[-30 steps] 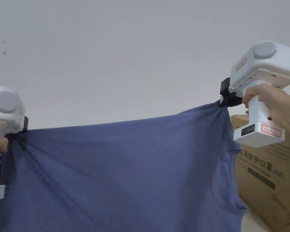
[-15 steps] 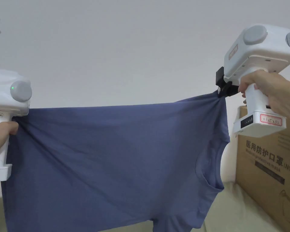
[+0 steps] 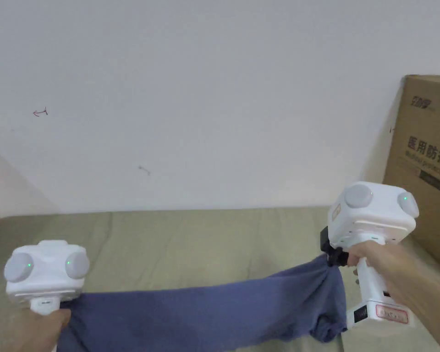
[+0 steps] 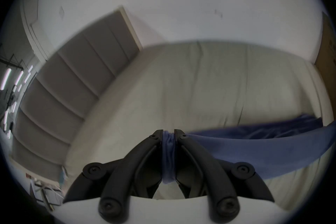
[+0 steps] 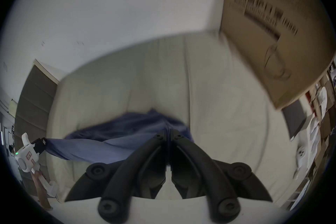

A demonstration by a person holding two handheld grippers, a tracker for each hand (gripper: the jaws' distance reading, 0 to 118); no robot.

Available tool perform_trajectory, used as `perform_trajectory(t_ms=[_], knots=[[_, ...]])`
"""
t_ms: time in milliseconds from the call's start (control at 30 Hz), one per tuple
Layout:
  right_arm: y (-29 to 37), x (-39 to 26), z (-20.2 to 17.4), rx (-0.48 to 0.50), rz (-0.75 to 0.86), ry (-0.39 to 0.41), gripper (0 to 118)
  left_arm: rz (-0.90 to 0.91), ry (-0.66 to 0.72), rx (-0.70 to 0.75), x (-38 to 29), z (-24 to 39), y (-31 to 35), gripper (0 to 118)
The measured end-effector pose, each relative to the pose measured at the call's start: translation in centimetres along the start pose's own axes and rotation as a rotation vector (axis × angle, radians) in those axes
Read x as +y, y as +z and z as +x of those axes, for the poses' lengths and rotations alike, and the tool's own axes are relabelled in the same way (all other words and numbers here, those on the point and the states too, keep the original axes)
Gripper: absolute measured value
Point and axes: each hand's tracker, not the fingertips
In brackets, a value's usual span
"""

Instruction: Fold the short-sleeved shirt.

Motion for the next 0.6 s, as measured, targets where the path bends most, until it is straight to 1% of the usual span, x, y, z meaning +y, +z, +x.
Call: perform_trajectory(t_ms=[67, 100, 133, 167, 200, 267, 400, 467, 500, 567, 600], knots=[[-3.0, -2.0, 0.4, -0.017, -0.029, -0.001, 3, -0.058, -0.021, -0.014, -2.4, 0.4, -2.3, 11], [-4.1, -2.9, 0.6, -0.018, -0.043, 0.007, 3, -0.052, -0.028, 0.000, -3.4, 0.4, -2.7, 11], [-4.7, -3.7, 0.8, -0.028, -0.063, 0.000, 3, -0.041, -0.039, 0.004, -4.2, 0.2, -3.0, 11], [-5.0, -4.4, 1.1, -0.025, -0.074, -0.004, 3, -0.037, -0.049, -0.001, -4.6, -0.2, -3.0, 11], [-5.0, -4.9, 1.4, -0.008, -0.072, 0.011, 3, -0.027, -0.042, -0.018, -4.9, -0.8, -2.7, 11], [-4.1, -6.1, 1.9, -0.015, -0.050, 0.022, 3, 0.006, -0.045, -0.047, -5.6, -2.1, -1.3, 11], [-0.8, -9.5, 3.3, 0.031, -0.017, 0.032, 3, 0.070, -0.020, -0.096, -7.8, -5.0, 3.6, 11], [1.7, -12.6, 3.7, 0.047, 0.003, 0.085, 3, 0.089, -0.051, -0.131, -9.9, -6.4, 6.6, 11], [3.0, -14.2, 3.9, 0.043, 0.010, 0.099, 3, 0.103, -0.050, -0.138, -11.4, -7.2, 8.2, 11], [5.4, -17.9, 4.8, 0.069, 0.020, 0.113, 3, 0.101, -0.075, -0.204, -14.3, -8.9, 11.1, 11], [6.7, -20.0, 5.3, 0.072, 0.021, 0.109, 3, 0.102, -0.057, -0.189, -16.1, -9.8, 12.5, 11]])
